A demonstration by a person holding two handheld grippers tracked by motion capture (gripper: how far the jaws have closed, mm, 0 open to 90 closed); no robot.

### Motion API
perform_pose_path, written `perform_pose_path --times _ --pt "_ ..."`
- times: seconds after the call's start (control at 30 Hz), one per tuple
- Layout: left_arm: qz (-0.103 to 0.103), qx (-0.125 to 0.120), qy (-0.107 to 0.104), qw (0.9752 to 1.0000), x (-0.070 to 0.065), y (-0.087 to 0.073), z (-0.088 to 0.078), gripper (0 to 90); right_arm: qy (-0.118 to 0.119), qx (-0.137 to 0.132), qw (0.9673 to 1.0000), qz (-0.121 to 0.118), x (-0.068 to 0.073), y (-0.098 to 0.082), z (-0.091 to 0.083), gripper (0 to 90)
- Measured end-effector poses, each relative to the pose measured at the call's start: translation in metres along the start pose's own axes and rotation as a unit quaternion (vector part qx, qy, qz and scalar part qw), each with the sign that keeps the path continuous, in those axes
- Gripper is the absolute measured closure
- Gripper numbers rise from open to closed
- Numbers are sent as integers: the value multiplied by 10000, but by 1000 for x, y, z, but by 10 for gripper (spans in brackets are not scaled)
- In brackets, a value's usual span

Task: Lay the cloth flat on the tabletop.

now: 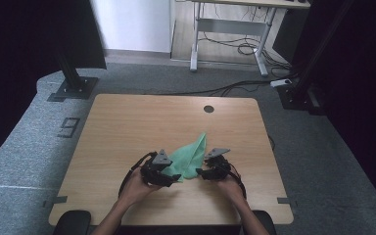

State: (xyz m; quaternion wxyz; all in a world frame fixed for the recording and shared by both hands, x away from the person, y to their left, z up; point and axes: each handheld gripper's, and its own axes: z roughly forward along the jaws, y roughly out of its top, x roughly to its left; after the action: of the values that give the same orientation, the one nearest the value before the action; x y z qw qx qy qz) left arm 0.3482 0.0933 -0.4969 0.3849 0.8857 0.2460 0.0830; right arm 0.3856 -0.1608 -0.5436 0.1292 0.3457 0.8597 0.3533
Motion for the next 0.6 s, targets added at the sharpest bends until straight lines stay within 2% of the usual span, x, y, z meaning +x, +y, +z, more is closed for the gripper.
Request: perform_pose_path --times 0.07,0.27,0.47,0.53,0.6 --pt "37 77 -115 9999 -1 0 6 403 -11 -34 10000 -25 0 -1 0 420" --pt "166 364 -269 9988 -4 -5 21 483 -42 -90 10000 -14 1 -3 0 420" --pt "213 565 -205 9980 -5 -12 34 523 -45 -129 9999 -13 1 -4 0 420" --pt "247 638 -97 9976 -5 -15 37 537 -49 -158 9999 -13 1 -4 0 420" --pt "265 607 -14 9978 -4 -18 38 574 -50 -171 9998 -5 1 -5 0 420"
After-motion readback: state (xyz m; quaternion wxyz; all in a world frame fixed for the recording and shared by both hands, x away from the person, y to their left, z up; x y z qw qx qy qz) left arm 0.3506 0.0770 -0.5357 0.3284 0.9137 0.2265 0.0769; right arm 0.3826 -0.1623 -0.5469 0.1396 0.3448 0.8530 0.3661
